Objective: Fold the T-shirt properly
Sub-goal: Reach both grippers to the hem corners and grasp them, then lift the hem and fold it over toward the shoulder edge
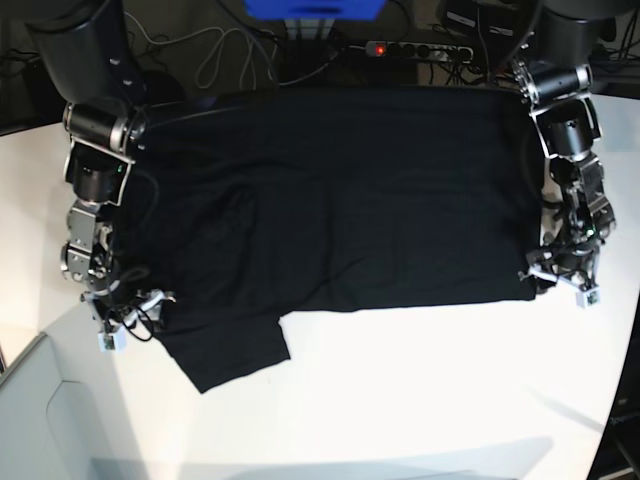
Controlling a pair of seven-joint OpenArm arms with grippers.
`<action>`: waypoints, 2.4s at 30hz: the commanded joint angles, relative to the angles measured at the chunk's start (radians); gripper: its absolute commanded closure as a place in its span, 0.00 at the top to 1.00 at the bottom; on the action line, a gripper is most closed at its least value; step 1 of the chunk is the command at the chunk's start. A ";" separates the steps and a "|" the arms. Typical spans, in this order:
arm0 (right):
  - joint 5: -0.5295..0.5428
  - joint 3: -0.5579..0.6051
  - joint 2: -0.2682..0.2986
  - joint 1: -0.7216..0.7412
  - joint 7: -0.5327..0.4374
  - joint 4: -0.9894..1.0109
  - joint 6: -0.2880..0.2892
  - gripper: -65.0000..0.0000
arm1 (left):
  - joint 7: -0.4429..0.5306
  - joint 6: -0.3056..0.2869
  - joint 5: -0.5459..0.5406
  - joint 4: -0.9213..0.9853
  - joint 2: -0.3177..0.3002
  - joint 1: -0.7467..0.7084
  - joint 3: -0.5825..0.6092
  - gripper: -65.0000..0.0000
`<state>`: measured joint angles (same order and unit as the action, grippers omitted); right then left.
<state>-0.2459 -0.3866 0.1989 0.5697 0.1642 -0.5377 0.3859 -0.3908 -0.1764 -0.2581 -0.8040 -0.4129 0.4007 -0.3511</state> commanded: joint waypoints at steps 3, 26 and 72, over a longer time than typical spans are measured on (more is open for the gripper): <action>-0.019 0.002 0.000 -0.001 0.081 0.005 -0.008 0.29 | 0.022 -0.007 -0.004 -0.018 -0.001 0.030 -0.003 0.50; -0.022 0.005 0.001 -0.021 0.082 0.005 -0.008 0.00 | 0.112 -0.005 -0.005 0.127 0.036 0.024 0.070 0.42; 0.145 -0.004 -0.036 -0.635 0.294 -1.165 -0.002 0.00 | -0.231 -0.001 -0.011 -0.816 0.148 -0.444 -0.216 0.00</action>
<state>-0.1093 -0.3866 0.1490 -0.0757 0.4816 -1.6806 0.3882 -0.6468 -0.1802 -0.2642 -1.5974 -0.2478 -0.0540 -0.5598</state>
